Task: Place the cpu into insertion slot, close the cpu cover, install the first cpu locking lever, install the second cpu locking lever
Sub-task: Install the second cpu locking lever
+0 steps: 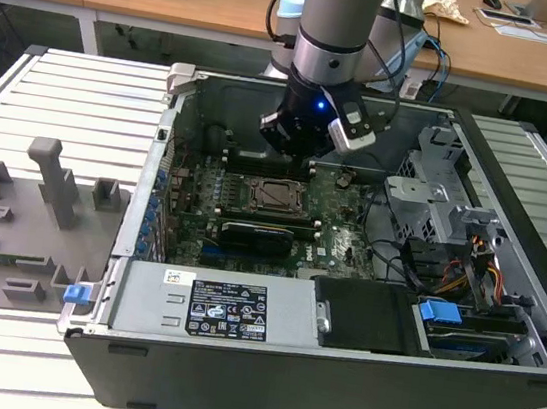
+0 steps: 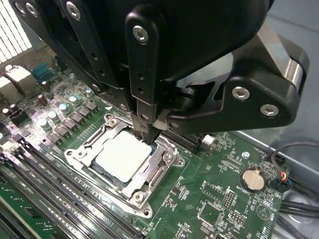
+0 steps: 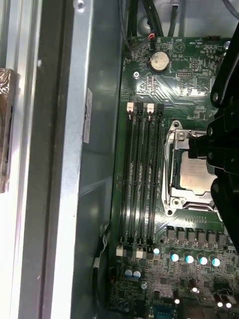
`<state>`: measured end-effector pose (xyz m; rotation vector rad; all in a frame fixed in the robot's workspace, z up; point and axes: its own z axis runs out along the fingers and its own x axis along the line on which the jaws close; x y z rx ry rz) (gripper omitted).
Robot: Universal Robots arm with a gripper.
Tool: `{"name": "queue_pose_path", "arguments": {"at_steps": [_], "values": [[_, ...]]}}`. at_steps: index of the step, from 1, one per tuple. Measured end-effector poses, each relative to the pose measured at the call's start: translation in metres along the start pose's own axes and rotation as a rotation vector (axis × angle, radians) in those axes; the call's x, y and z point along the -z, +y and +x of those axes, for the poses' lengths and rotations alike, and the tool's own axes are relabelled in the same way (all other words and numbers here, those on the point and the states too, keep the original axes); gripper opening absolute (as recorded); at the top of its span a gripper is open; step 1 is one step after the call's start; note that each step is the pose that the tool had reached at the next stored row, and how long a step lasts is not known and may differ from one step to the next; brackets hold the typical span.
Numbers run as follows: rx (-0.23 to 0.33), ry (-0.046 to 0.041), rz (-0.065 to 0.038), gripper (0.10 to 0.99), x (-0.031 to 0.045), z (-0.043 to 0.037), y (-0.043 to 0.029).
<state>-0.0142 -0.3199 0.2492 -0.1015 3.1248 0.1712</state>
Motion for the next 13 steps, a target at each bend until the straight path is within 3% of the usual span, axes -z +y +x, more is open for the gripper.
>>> {"name": "queue_pose_path", "arguments": {"at_steps": [10,12,13], "values": [[0.000,-0.0001,0.000,0.106,0.0015,0.0007,-0.0113],[0.000,-0.0001,0.000,0.106,0.0022,0.0011,-0.0175],[0.000,0.0000,0.000,0.106,0.0031,0.0017,-0.0265]]}}
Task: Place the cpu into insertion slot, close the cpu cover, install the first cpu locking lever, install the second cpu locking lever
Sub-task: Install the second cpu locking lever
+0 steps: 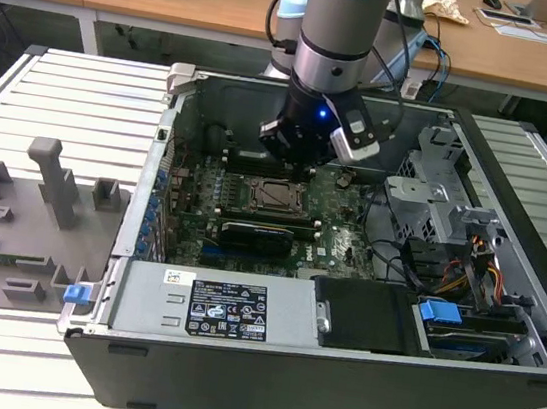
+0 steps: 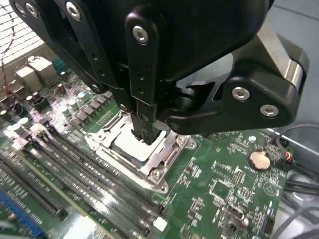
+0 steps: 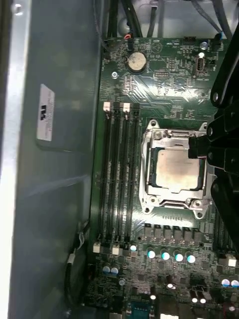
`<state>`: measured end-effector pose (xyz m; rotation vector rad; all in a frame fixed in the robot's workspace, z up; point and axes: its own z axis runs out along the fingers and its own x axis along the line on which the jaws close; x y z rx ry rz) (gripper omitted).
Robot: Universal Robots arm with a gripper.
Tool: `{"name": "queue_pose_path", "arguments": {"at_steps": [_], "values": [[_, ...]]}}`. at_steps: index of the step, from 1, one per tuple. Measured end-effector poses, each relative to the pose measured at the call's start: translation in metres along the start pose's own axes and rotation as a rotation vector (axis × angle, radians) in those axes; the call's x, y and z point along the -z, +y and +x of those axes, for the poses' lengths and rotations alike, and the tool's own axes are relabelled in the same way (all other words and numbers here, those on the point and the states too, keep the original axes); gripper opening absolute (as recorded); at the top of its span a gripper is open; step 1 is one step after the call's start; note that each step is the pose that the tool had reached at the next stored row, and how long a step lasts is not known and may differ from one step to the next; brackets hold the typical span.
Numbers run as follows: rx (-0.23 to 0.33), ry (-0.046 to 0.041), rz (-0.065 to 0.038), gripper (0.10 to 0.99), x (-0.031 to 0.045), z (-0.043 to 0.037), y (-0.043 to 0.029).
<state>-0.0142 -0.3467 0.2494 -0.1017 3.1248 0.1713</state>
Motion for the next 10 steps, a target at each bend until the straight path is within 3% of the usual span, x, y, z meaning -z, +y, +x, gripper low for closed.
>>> {"name": "queue_pose_path", "arguments": {"at_steps": [2,10], "values": [[0.000,0.0000,0.000,0.106,0.0000,0.0007,-0.0090],[0.000,0.0000,0.000,0.106,-0.0011,0.0007,-0.0102]]}}
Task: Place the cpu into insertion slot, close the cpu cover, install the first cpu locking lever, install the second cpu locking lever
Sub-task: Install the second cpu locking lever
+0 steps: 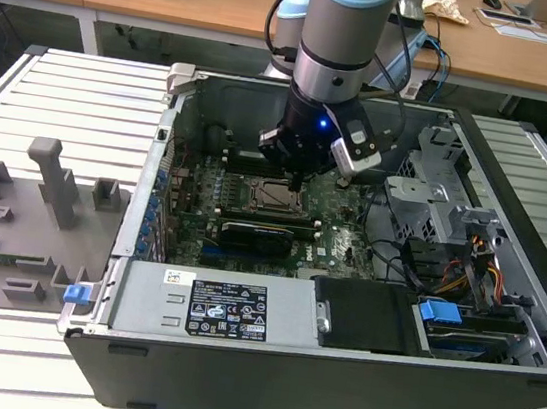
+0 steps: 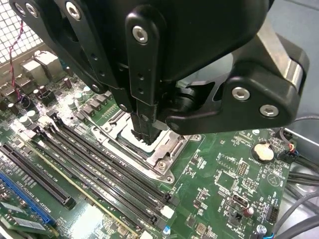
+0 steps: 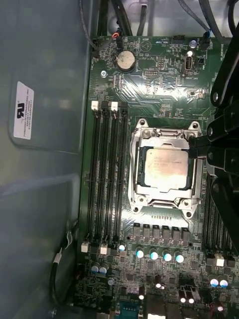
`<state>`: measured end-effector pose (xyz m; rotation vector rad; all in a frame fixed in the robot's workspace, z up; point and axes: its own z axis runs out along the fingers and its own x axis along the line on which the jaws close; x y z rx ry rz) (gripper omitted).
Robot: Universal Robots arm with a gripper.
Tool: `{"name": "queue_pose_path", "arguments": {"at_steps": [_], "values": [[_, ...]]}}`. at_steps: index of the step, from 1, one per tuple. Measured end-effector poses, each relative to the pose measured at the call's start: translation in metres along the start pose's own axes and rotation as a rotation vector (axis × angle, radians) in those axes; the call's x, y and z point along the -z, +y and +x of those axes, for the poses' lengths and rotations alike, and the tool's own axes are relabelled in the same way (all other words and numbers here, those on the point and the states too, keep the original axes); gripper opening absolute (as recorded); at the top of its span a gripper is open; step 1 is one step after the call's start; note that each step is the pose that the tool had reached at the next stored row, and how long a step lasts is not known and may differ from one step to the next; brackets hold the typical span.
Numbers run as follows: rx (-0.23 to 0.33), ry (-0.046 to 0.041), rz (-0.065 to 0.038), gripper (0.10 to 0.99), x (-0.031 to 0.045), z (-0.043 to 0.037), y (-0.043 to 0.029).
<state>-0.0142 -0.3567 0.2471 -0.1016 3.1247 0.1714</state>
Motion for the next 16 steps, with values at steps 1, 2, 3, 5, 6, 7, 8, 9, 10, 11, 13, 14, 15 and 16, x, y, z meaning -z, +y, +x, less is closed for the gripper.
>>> {"name": "queue_pose_path", "arguments": {"at_steps": [1,2,3,5,6,7,8,9,10,11,13,14,15,16], "values": [[0.000,0.0000,0.000,0.106,0.0000,0.0000,-0.0004],[0.000,0.0001,0.000,0.106,0.0000,0.0000,-0.0009],[0.000,0.0001,0.000,0.106,0.0000,0.0001,-0.0015],[0.000,0.0000,0.000,0.106,-0.0001,0.0003,-0.0042],[0.000,0.0000,0.000,0.106,-0.0001,0.0003,-0.0048],[0.000,0.0000,0.000,0.106,-0.0002,0.0004,-0.0054],[0.000,0.0001,0.000,0.106,-0.0003,0.0004,-0.0060],[0.000,0.0000,0.000,0.106,-0.0004,0.0005,-0.0063],[0.000,0.0001,0.000,0.106,-0.0005,0.0005,-0.0069],[0.000,0.0000,0.000,0.106,-0.0006,0.0005,-0.0073],[0.000,0.0003,0.000,0.106,-0.0009,0.0006,-0.0087],[0.000,0.0006,0.000,0.106,-0.0010,0.0006,-0.0093],[0.000,0.0008,0.000,0.106,-0.0011,0.0007,-0.0100],[0.000,0.0008,0.000,0.106,-0.0013,0.0007,-0.0106]]}}
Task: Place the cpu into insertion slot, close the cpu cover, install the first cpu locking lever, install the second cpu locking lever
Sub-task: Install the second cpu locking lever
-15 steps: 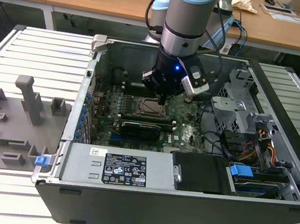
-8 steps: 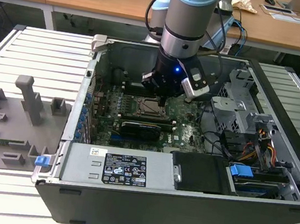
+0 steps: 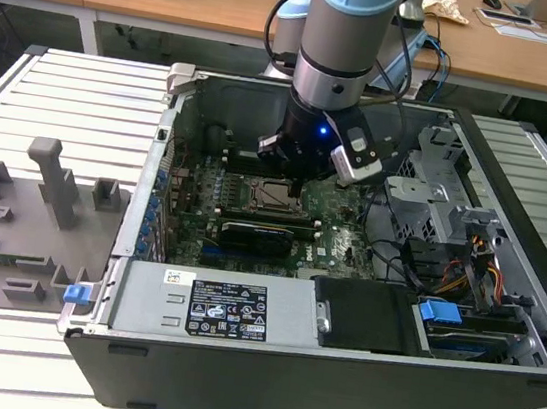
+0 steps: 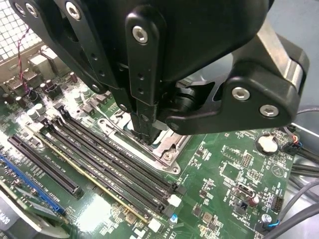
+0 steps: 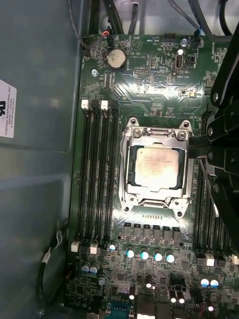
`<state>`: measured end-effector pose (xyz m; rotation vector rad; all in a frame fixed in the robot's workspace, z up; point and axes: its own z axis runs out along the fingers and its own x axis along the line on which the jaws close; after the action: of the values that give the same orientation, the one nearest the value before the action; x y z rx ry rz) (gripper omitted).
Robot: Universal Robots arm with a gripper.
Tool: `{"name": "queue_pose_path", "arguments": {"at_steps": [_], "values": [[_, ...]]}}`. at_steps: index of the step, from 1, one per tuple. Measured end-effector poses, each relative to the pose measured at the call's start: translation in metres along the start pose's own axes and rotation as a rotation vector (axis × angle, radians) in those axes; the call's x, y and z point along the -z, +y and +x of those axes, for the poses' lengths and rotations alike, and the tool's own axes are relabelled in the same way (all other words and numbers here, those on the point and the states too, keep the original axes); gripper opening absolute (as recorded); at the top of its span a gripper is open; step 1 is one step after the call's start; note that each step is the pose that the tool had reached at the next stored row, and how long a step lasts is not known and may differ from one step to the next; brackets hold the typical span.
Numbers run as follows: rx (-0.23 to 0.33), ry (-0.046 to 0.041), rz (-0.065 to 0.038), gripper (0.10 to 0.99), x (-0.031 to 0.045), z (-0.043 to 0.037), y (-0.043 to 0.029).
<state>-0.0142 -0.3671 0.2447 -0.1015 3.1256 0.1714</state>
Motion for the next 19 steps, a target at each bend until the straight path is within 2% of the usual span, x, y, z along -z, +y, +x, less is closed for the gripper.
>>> {"name": "queue_pose_path", "arguments": {"at_steps": [6,11,19], "values": [[0.000,0.0000,0.000,0.106,-0.0003,0.0016,-0.0032],[0.000,-0.0002,-0.002,0.106,0.0000,0.0040,-0.0092],[0.000,-0.0003,-0.004,0.106,-0.0001,0.0095,-0.0101]]}}
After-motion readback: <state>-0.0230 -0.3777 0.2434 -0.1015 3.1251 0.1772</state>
